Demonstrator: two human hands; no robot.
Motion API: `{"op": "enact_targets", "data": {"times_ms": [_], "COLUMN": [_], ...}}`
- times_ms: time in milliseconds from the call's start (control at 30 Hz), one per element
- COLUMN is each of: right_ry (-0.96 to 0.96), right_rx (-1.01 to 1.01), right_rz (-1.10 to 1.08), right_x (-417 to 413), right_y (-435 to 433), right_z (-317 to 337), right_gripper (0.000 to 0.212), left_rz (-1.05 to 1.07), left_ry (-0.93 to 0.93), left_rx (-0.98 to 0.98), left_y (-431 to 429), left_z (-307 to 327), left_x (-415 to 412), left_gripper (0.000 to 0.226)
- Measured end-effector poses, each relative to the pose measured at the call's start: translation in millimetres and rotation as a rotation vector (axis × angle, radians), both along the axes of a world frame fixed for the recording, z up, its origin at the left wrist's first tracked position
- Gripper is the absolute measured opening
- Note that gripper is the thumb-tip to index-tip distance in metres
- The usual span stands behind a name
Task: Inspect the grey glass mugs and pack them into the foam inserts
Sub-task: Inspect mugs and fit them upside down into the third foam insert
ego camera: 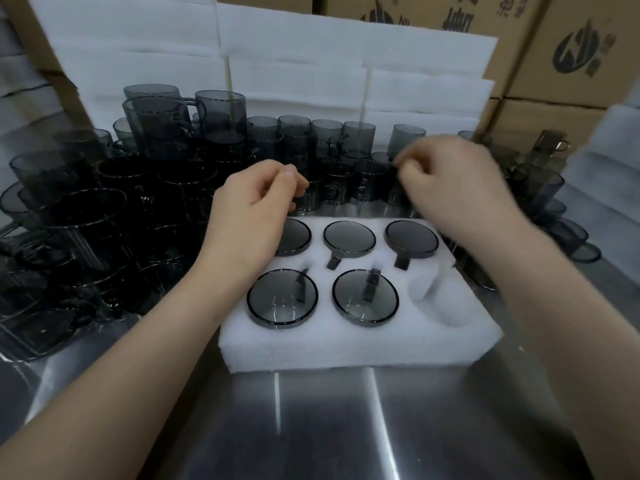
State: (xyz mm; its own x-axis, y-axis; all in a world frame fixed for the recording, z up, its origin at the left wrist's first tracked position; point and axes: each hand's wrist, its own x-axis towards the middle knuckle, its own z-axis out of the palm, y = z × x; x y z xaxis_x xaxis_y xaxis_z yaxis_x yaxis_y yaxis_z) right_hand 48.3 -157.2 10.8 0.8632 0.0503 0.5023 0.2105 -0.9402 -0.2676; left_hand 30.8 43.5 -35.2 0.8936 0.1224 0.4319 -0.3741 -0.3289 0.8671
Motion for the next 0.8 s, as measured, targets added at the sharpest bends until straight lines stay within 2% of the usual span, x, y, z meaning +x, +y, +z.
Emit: {"op": "enact_targets", "data": {"times_ms": [100,167,233,333,467,567,633,700,800], "right_ry": [0.341,0.538,0.604,0.605,0.496,0.216,-0.008,-0.117,-0.109], "right_rx": [-0.145,-0.177,-0.195,-0.206,-0.127,-0.029,0.129,0.303,0.535], "right_rz": [-0.221,-0.281,-0.29,-0.291,-0.287,-0.226,-0.106,0.048,0.253], "right_x": [11,14,15,18,18,17,16,10,-3], "right_y": [-35,-45,-48,-48,-50,-46,-39,-25,3], "right_z": [4,1,-1,-5,-3,0,-1,-2,-4], "right_gripper": [0.024,0.036,0.047,0.053,0.045,0.039,0.037,0.035,0.034], "left_rz": [-0.027,-0.054,-0.063,-0.063,-0.062,-0.057,-0.066,-0.093,-0.176], "left_ry": [0.034,0.071,0.098,0.11,0.108,0.099,0.085,0.055,-0.027], "left_rx": [0.128,0.182,0.214,0.261,0.278,0.282,0.279,0.28,0.299], "left_y": [-2,-3,-4,-4,-3,-4,-5,-5,-5], "left_z": [1,1,0,0,1,0,0,0,0], "left_x": [-2,-2,-2,-1,-1,0,0,0,-4], "left_gripper": [0.019,0.017,0.017,0.017,0.016,0.014,0.012,0.023,0.053]}}
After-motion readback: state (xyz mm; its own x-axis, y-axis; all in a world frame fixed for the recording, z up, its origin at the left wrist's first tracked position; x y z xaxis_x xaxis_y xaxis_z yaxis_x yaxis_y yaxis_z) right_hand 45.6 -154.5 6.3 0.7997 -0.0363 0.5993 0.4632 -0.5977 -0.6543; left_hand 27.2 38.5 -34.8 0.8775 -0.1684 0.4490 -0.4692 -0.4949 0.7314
